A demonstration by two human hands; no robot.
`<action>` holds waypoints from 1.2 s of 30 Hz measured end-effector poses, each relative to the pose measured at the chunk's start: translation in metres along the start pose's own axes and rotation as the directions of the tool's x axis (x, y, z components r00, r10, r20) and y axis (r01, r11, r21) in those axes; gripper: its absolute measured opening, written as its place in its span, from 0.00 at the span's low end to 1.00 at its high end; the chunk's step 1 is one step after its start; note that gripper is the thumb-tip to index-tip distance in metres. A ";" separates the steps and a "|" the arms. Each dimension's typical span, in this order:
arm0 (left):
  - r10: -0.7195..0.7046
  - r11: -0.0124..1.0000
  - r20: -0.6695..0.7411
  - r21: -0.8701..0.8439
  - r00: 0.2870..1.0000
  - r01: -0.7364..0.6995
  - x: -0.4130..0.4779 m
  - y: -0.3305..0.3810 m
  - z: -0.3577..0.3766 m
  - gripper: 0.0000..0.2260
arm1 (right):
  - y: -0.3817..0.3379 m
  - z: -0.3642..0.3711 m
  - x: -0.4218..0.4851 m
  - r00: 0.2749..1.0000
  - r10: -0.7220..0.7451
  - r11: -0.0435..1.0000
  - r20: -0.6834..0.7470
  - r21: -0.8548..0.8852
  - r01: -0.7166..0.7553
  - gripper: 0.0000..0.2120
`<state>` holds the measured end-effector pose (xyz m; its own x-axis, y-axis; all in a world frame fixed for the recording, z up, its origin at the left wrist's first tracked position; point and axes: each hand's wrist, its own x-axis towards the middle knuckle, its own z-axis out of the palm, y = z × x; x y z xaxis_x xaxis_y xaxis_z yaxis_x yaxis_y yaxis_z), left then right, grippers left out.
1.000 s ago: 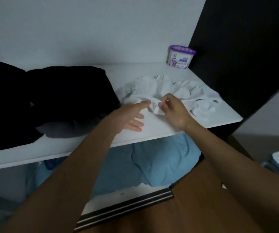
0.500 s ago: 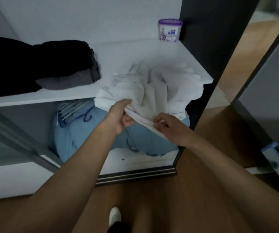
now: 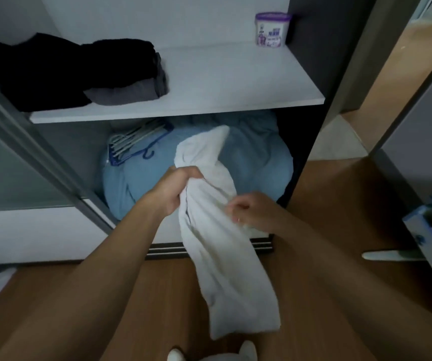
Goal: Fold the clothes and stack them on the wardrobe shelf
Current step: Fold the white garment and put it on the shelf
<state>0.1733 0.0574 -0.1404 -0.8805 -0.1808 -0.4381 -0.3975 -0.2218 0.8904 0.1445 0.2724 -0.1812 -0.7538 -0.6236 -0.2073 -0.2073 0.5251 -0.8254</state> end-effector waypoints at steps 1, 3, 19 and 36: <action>0.014 1.000 0.022 0.014 1.000 -0.014 -0.007 0.000 -0.007 0.17 | -0.001 -0.003 0.005 0.990 0.013 1.000 -0.140 0.027 -0.010 0.07; 0.017 1.000 0.076 -0.005 0.997 -0.017 -0.021 0.003 -0.022 0.15 | -0.012 -0.004 0.011 0.957 0.021 0.990 -0.290 0.138 0.020 0.12; 0.184 0.983 -0.403 0.061 0.897 -0.175 -0.056 0.027 -0.162 0.12 | -0.102 0.087 0.016 0.994 0.106 0.828 -0.040 0.556 -0.066 0.16; 0.122 0.878 0.376 0.390 0.918 -0.277 -0.068 -0.033 -0.148 0.21 | -0.160 0.097 0.035 0.922 0.386 0.079 -0.005 0.996 -0.027 0.11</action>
<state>0.2847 -0.0646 -0.1581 -0.9544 0.1672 -0.2471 -0.2061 0.2295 0.9512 0.2122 0.1102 -0.1075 -0.7787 -0.3693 -0.5072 0.6256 -0.5186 -0.5829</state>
